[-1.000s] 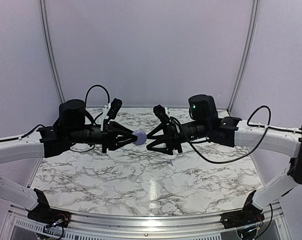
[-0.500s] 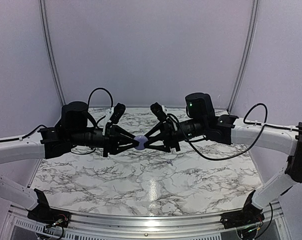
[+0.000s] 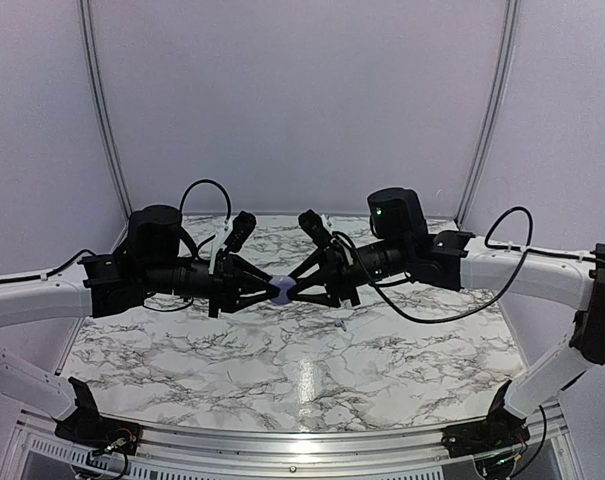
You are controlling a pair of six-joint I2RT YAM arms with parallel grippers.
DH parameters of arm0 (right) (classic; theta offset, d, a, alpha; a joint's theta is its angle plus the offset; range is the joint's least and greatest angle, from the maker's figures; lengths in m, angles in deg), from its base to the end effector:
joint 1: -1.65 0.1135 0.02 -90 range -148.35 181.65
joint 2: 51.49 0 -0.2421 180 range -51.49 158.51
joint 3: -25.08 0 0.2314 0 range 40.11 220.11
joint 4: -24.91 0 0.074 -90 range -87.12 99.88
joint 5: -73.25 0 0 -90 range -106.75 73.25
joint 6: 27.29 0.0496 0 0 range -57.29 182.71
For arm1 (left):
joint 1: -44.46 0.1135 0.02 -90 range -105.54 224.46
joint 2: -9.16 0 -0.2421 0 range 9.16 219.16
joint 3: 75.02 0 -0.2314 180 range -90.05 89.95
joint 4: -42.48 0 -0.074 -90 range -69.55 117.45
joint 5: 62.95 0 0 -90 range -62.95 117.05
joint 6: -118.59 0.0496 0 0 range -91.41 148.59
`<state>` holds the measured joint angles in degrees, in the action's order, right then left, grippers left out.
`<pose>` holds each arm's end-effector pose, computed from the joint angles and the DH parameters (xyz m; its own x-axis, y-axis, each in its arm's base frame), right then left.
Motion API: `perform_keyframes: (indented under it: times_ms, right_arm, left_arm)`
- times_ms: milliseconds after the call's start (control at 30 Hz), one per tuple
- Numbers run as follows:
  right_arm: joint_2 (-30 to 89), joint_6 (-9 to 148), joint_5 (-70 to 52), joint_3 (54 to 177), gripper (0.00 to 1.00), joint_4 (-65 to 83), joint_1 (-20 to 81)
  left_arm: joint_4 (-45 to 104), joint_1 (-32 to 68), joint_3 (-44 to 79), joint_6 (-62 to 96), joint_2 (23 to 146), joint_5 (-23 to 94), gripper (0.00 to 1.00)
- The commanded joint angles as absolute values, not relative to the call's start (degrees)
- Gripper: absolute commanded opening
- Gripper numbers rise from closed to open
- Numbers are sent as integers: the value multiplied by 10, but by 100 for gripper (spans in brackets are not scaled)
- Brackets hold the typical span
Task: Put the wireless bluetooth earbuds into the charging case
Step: Pass from the left arm to the right
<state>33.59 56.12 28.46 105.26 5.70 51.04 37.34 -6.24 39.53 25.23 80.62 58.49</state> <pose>0.1876 0.2729 0.2904 -0.1544 -0.3042 -0.9400 -0.9807 -0.0686 0.1832 0.1619 -0.2387 0.2963 -0.1800 0.1409 -0.9735 0.9755 0.1529 -0.1582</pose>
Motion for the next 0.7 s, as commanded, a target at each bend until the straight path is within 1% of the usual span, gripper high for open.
perform_keyframes:
  times_ms: [0, 367, 533, 667]
  right_arm:
    - [344, 556, 297, 1072, 39, 57, 516]
    - [352, 549, 297, 1080, 26, 45, 522]
    - [353, 542, 297, 1086, 18, 34, 524]
    - [351, 539, 296, 1085, 16, 32, 525]
  left_arm:
    - [376, -65, 377, 255, 809, 582, 6]
    - [379, -65, 383, 257, 801, 576, 6]
    - [382, -66, 389, 256, 795, 574, 6]
    - [383, -66, 390, 256, 793, 573, 6]
